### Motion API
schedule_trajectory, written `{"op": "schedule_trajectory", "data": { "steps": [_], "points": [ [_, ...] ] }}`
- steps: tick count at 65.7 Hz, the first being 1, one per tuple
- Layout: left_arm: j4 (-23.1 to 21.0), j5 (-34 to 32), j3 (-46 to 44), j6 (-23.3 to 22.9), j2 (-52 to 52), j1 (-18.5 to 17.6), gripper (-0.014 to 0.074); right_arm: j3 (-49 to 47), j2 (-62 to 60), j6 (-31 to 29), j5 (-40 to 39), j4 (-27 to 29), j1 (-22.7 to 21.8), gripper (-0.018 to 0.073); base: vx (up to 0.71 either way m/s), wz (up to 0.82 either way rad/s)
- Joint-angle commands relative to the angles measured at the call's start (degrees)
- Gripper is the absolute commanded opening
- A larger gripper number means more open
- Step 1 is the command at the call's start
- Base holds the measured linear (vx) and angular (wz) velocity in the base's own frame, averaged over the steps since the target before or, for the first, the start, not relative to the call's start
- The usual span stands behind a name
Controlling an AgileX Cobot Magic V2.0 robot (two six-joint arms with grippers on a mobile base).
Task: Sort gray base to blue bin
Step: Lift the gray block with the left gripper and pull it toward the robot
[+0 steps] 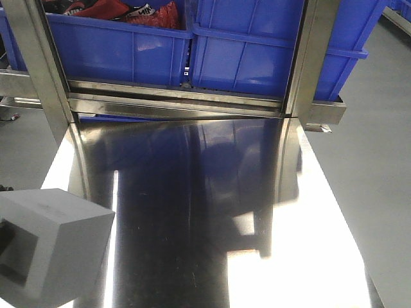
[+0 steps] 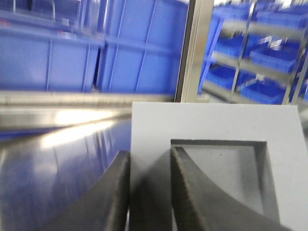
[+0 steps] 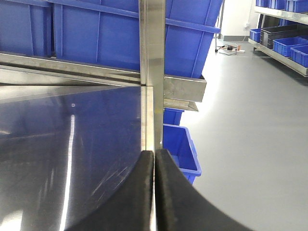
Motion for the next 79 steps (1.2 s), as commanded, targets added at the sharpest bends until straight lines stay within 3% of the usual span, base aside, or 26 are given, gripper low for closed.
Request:
{"op": "schedule_trajectory", "data": {
  "steps": [1, 79],
  "points": [
    [-0.2, -7.3, -1.7, 0.1, -1.7, -0.4, -0.0006, 0.8, -0.7, -0.3, -4.3, -0.4, -0.3, -0.0009, 0.0, 0.0],
    [-0.2, -7.1, -1.7, 0.1, -1.9, -0.4, -0.0006, 0.8, -0.7, -0.3, -4.3, -0.4, -0.3, -0.0009, 0.0, -0.01]
  ]
}}
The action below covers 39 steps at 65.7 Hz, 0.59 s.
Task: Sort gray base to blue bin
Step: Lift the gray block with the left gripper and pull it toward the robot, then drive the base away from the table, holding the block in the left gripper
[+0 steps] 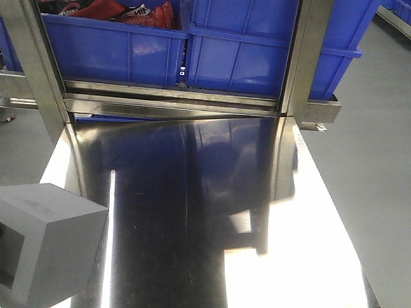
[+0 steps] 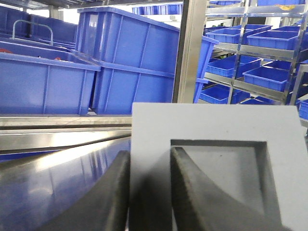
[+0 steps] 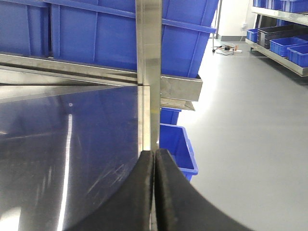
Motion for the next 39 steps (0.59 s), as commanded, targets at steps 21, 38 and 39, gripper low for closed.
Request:
{"op": "schedule_trajectory", "data": {
  "steps": [21, 38, 39],
  "points": [
    [-0.3, -6.2, -1.7, -0.4, 0.4, -0.4, -0.0006, 0.8, -0.7, -0.3, -4.3, -0.4, -0.3, -0.0009, -0.03, -0.17],
    [-0.3, -6.2, -1.7, -0.4, 0.4, -0.4, -0.0006, 0.8, -0.7, -0.3, -4.3, -0.4, -0.3, -0.0009, -0.05, -0.44],
    [-0.3, -6.2, -1.7, -0.4, 0.4, -0.4, -0.0006, 0.8, -0.7, -0.3, -4.3, -0.4, -0.3, -0.0009, -0.06, -0.59]
  ]
}}
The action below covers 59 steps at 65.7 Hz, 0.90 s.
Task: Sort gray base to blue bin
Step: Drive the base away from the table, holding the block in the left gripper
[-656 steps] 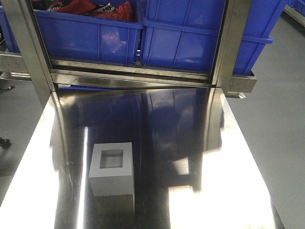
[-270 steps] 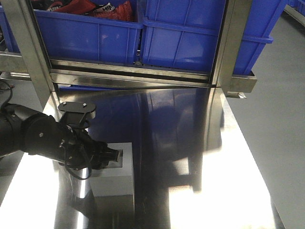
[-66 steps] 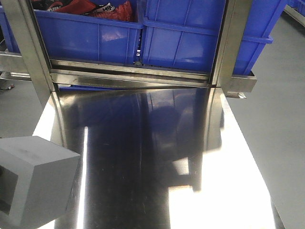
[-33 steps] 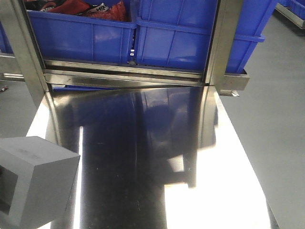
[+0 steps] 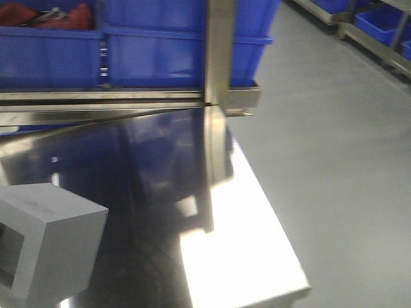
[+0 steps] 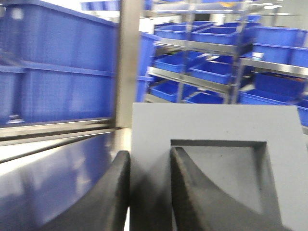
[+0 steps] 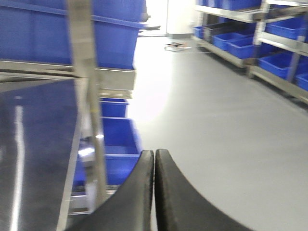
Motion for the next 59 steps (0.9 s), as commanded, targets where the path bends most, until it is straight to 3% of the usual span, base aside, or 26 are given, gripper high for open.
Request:
{"op": "schedule_trajectory", "data": {
  "steps": [1, 59],
  "points": [
    [-0.3, -6.2, -1.7, -0.4, 0.5, -0.4, -0.0006, 0.8, -0.7, -0.3, -4.3, -0.4, -0.3, -0.0009, -0.07, -0.61],
    [-0.3, -6.2, -1.7, -0.4, 0.5, -0.4, -0.0006, 0.8, -0.7, -0.3, -4.3, -0.4, -0.3, -0.0009, -0.09, -0.69]
  ]
}}
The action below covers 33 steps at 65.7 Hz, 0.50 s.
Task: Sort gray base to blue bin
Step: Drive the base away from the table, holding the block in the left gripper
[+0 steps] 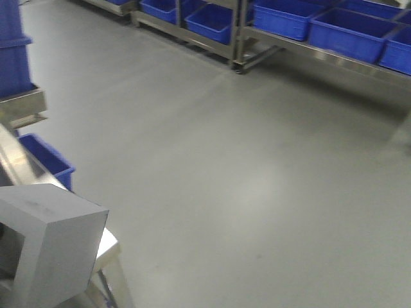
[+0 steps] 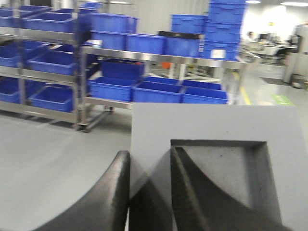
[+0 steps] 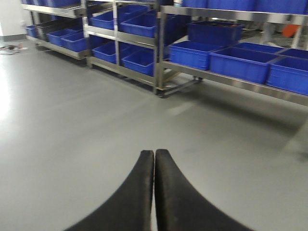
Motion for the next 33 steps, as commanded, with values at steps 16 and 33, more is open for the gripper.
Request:
{"op": "schedule_trajectory", "data": {
  "steps": [16, 33],
  "points": [
    [-0.3, -6.2, -1.7, -0.4, 0.5, -0.4, -0.0006, 0.8, -0.7, -0.3, -4.3, -0.4, -0.3, -0.0009, -0.05, -0.5],
    [-0.3, -6.2, -1.7, -0.4, 0.5, -0.4, -0.0006, 0.8, -0.7, -0.3, -4.3, -0.4, -0.3, -0.0009, 0.0, -0.58]
  ]
}}
